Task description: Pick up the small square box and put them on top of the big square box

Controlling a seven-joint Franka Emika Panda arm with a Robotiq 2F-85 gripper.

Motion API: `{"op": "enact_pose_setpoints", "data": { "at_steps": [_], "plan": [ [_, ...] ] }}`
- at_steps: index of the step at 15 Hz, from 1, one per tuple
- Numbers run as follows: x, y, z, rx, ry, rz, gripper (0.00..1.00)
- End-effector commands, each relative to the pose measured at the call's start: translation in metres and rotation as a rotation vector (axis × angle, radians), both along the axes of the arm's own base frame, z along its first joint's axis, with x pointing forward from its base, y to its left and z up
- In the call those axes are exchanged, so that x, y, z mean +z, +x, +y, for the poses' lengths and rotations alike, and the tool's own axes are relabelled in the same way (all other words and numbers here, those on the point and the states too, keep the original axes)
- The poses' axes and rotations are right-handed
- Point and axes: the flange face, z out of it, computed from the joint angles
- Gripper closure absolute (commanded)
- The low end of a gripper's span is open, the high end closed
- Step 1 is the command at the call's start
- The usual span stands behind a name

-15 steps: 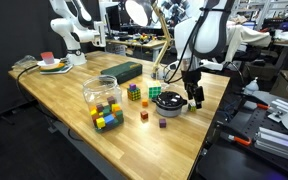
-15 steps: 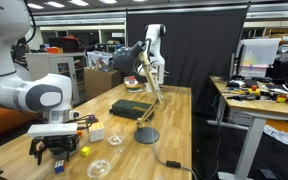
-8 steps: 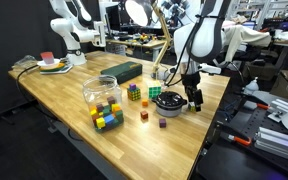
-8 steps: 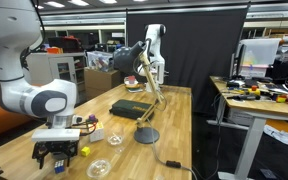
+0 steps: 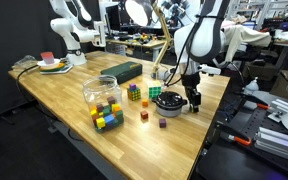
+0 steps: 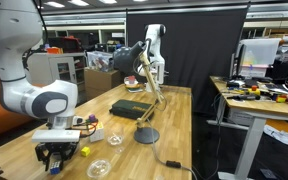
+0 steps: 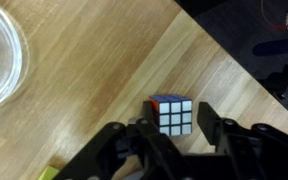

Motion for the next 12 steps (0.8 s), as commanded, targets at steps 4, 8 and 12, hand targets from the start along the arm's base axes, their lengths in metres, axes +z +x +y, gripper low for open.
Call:
{"op": "enact_pose_setpoints", "data": {
  "at_steps": [4, 8, 12],
  "plan": [
    [0.010, 0.002, -0.011, -0.031, 0.018, -0.037, 0.92],
    [0.058, 0.009, -0.018, -0.089, -0.045, -0.180, 0.92],
    [0.119, 0.023, -0.002, -0.112, -0.090, -0.337, 0.92]
  ]
}}
